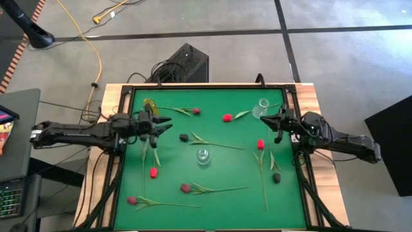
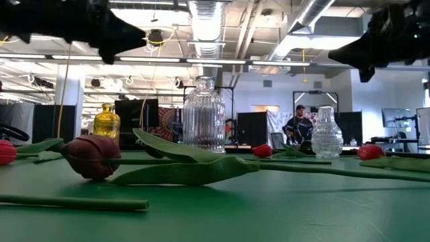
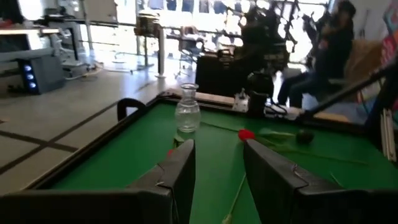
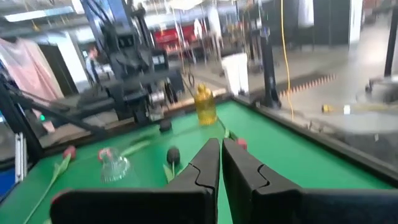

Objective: Sort flowers into vase by color
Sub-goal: Put the right red tulip into the right transparent vase

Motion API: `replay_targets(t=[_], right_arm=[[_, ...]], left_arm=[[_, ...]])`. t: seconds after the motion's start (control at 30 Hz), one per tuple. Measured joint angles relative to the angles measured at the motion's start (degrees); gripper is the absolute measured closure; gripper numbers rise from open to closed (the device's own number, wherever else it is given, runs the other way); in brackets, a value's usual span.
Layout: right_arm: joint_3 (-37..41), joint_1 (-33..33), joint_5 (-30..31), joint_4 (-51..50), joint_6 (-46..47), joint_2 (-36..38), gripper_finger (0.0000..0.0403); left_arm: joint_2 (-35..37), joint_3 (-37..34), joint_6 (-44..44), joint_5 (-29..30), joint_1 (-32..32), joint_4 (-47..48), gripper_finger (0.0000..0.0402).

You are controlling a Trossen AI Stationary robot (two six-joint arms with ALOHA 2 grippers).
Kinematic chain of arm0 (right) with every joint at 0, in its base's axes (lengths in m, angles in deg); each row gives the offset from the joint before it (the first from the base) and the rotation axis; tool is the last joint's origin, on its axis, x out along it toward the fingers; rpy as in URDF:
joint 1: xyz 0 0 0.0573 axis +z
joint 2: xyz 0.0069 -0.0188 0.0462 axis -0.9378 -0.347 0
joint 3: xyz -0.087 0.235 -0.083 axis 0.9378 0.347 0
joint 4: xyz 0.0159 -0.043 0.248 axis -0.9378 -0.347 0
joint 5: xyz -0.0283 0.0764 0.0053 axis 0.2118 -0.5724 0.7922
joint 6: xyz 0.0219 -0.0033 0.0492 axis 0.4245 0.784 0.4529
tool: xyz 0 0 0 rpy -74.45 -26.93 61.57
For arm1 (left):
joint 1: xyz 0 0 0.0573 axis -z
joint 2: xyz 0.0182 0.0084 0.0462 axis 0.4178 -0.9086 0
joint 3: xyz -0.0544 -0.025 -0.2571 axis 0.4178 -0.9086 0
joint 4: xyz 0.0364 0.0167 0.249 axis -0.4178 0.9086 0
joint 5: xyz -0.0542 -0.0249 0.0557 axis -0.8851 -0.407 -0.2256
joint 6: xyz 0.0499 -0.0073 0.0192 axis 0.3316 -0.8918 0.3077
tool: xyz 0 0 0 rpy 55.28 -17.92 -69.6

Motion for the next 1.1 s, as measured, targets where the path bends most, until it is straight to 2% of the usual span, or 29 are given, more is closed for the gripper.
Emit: replay_targets(t=[0.37, 0.53, 0.7, 0.9, 1.1], right_arm=[[-20.0, 3.7, -0.4, -18.3, 3.0, -19.6, 0.0356], [-31.4, 6.8, -0.5, -32.5, 10.1, -29.2, 0.0349], [-39.7, 10.7, -0.9, -44.1, 17.1, -39.2, 0.0328], [-45.2, 15.2, -5.3, -52.4, 29.7, -49.3, 0.0281], [-47.8, 18.4, -15.6, -55.5, 45.6, -56.7, 0.0238]], left_arm=[[-14.1, 7.9, 5.3, -3.6, -0.2, 0.6, 0.0278], [-17.0, 8.7, 7.8, -3.6, -0.2, 0.4, 0.0272], [-17.3, 8.8, 9.8, -2.9, -0.2, -0.3, 0.0245], [-17.3, 8.8, 9.9, -2.7, -0.2, 0.3, 0.0204], [-17.3, 8.8, 12.1, -2.7, -0.2, 1.7, 0.0187]])
